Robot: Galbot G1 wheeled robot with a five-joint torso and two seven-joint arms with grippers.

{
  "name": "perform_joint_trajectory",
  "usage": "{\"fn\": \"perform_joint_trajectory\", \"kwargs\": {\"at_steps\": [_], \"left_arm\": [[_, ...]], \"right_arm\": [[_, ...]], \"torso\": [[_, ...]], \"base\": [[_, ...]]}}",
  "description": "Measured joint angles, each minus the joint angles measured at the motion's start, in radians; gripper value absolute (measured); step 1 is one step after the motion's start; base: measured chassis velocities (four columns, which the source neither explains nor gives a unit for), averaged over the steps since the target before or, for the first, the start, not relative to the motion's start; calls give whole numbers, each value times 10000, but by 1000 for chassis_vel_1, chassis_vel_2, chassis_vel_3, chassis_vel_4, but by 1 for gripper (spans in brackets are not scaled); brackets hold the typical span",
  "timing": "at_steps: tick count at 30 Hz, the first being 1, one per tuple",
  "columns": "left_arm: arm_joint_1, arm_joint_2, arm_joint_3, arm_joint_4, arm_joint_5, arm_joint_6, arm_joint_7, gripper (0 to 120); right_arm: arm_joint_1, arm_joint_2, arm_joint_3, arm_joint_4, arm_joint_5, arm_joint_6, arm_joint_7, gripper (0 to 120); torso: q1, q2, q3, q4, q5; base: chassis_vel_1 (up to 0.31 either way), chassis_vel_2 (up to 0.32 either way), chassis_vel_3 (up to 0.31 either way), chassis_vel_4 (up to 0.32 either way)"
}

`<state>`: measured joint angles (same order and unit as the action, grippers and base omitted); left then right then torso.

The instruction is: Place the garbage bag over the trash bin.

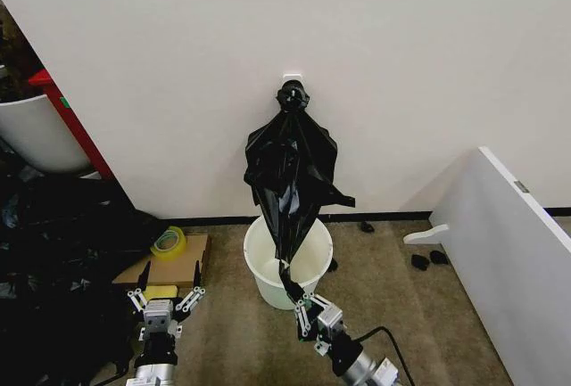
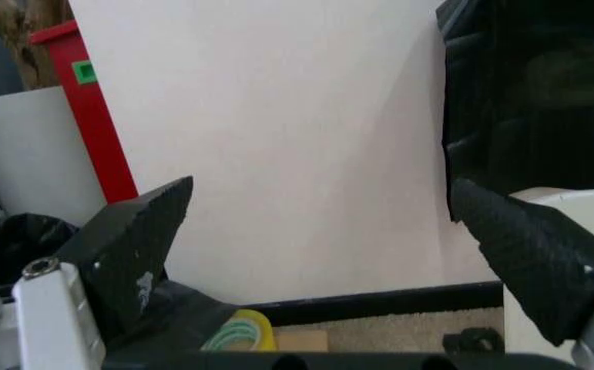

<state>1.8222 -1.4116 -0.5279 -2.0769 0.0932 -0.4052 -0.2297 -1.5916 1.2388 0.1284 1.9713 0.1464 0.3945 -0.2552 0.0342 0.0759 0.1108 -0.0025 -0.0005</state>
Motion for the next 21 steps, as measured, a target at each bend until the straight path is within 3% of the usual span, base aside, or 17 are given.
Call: {"fn": "perform_joint_trajectory", "kwargs": {"at_steps": [7, 21], "left_arm": [[-48, -7, 28, 70, -4, 8, 0, 99], [-167, -2, 35, 169, -41, 54, 13, 99]], "right_arm": [[-90, 65, 67, -134, -11, 199, -139, 0], [86, -297, 429, -255, 186, 671, -1749, 0]], "torso": [[0, 0, 0, 0, -1], [0, 0, 0, 0, -1]], "base": [[0, 0, 0, 0], [0, 0, 0, 0]]}}
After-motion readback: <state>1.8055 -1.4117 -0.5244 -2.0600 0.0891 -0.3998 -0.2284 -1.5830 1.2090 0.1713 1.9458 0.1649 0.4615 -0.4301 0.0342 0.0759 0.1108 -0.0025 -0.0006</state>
